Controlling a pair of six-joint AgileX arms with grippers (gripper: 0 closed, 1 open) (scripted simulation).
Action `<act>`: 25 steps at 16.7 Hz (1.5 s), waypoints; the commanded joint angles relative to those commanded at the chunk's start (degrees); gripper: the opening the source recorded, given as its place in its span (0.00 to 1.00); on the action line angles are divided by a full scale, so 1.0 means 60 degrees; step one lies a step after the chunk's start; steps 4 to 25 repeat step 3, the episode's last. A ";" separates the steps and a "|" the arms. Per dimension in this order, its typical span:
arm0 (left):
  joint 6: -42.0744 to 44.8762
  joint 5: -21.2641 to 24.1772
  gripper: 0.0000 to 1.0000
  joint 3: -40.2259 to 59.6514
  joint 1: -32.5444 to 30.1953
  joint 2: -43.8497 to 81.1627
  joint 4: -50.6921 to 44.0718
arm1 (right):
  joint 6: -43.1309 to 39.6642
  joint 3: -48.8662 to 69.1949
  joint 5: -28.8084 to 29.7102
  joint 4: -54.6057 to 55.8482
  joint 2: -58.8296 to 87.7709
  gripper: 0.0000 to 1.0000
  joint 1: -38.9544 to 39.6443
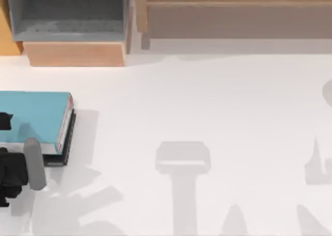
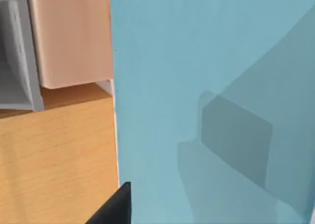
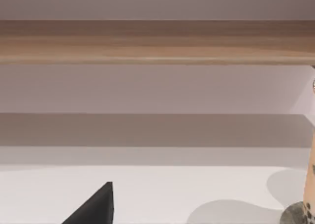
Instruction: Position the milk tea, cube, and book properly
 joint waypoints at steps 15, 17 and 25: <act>0.0000 0.0000 1.00 0.0000 0.0000 0.0000 0.0000 | 0.0000 0.0000 0.0000 0.0000 0.0000 1.00 0.0000; 0.0000 0.0000 1.00 0.0000 0.0000 0.0000 0.0000 | 0.0000 0.0000 0.0000 0.0000 0.0000 1.00 0.0000; 0.0000 0.0000 1.00 0.0000 0.0000 0.0000 0.0000 | 0.0000 0.0000 0.0000 0.0000 0.0000 1.00 0.0000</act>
